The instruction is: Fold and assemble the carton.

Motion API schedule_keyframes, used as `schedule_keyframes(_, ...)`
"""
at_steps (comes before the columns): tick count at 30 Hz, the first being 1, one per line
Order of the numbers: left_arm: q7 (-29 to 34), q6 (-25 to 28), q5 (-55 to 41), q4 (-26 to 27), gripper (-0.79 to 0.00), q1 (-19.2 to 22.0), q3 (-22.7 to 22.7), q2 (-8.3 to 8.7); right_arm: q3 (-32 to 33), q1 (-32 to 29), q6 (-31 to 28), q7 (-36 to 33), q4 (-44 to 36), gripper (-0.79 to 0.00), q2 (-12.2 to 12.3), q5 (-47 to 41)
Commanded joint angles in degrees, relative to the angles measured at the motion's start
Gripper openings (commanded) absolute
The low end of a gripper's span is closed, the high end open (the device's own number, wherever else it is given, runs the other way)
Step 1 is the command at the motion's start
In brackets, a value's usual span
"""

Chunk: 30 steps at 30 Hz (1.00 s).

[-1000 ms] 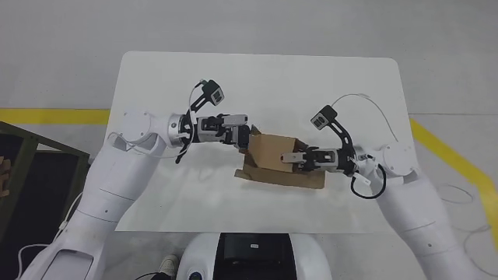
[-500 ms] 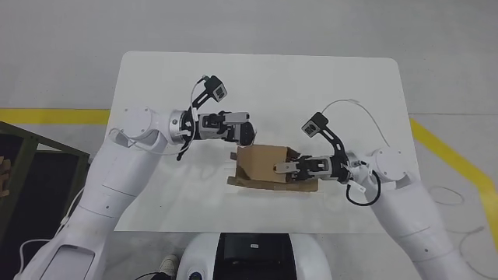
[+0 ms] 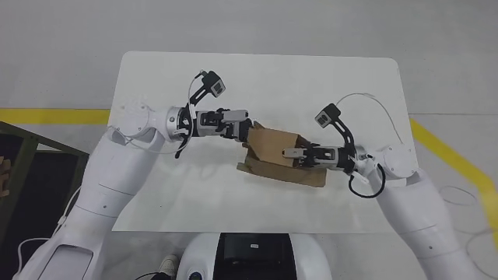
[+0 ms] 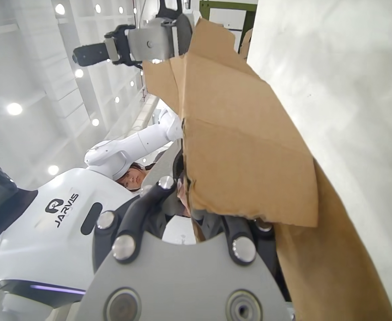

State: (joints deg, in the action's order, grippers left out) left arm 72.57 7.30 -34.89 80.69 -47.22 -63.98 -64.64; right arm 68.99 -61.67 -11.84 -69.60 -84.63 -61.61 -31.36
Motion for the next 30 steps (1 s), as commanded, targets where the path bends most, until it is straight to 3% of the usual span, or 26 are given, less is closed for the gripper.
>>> schedule_keyframes(1,0.10,-0.17,-0.06,0.54,0.000,-0.07,0.06,0.01,0.22,0.12,0.09,0.92,0.08,-0.785,0.04,0.62)
schedule_keyframes(14,1.03,-0.71,-1.03,1.04,0.000,0.17,2.77,-0.57,1.06,0.60,0.25,5.71,0.04,-0.785,-0.04,0.53)
schedule_keyframes(30,-1.12,0.17,-1.05,-0.52,0.000,0.24,1.24,-0.48,1.21,-0.34,1.46,3.27,-3.15,-0.785,0.00,-3.16)
